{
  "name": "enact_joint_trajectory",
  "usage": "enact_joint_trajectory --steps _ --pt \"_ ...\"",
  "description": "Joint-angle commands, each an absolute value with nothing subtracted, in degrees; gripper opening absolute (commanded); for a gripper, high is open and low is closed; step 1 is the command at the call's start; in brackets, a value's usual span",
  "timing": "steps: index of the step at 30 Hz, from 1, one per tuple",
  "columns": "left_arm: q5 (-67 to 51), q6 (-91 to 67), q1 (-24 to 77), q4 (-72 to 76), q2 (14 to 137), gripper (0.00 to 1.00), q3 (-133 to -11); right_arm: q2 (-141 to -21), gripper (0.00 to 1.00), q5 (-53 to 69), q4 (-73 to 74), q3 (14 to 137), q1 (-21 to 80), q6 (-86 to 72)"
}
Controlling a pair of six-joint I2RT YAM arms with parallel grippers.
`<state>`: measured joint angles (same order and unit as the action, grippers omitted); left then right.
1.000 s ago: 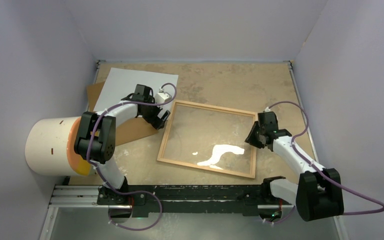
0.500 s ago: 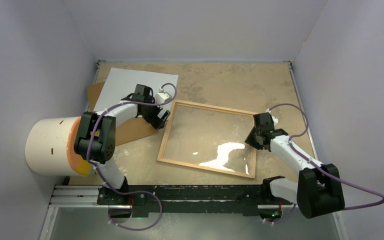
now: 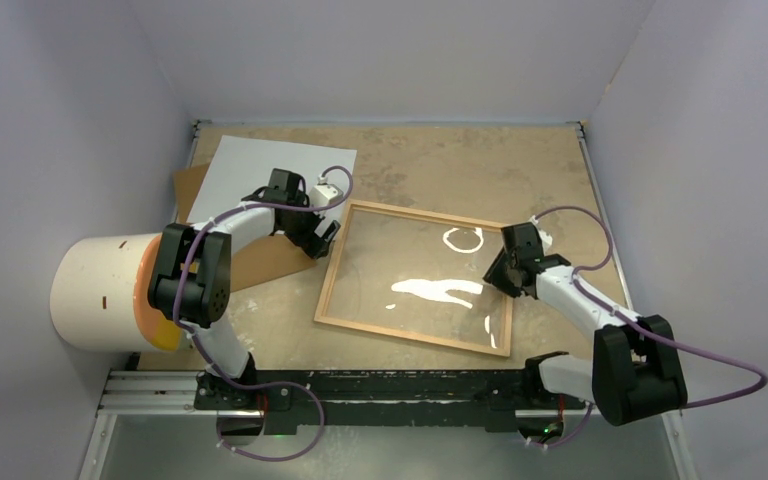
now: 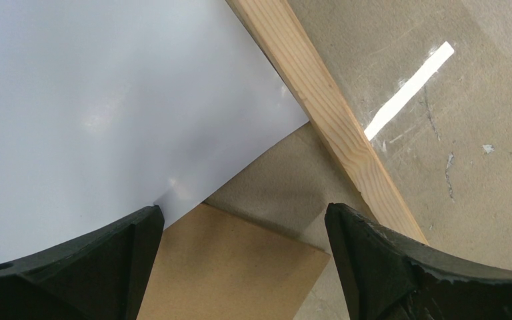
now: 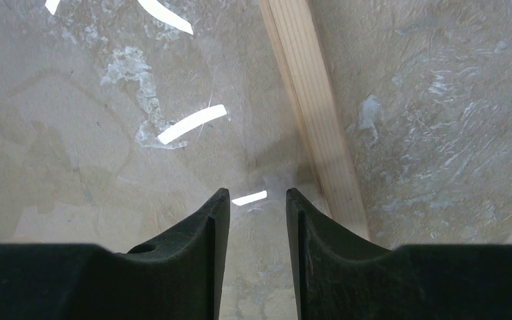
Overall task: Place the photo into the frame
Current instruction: Adjust the photo frame item on the photo frame.
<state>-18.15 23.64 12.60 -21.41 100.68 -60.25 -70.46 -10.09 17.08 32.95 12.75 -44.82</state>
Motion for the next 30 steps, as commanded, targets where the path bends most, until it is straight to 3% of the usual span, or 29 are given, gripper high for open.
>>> enact_joint_trajectory --steps 1,8,30 --pt "-20.74 23.37 12.22 -26.85 102.31 1.0 -57.72 -70.07 0.41 -14.1 22.66 35.48 12.48 -44.64" --pt "-20.81 23.24 12.13 -26.8 102.39 1.0 -57.81 -64.38 0.33 -10.1 30.14 37.36 12.47 -44.77" --pt "-23.39 23.42 11.95 -26.63 100.2 1.0 -57.39 -69.55 0.37 -11.18 38.36 34.66 15.78 -48.83"
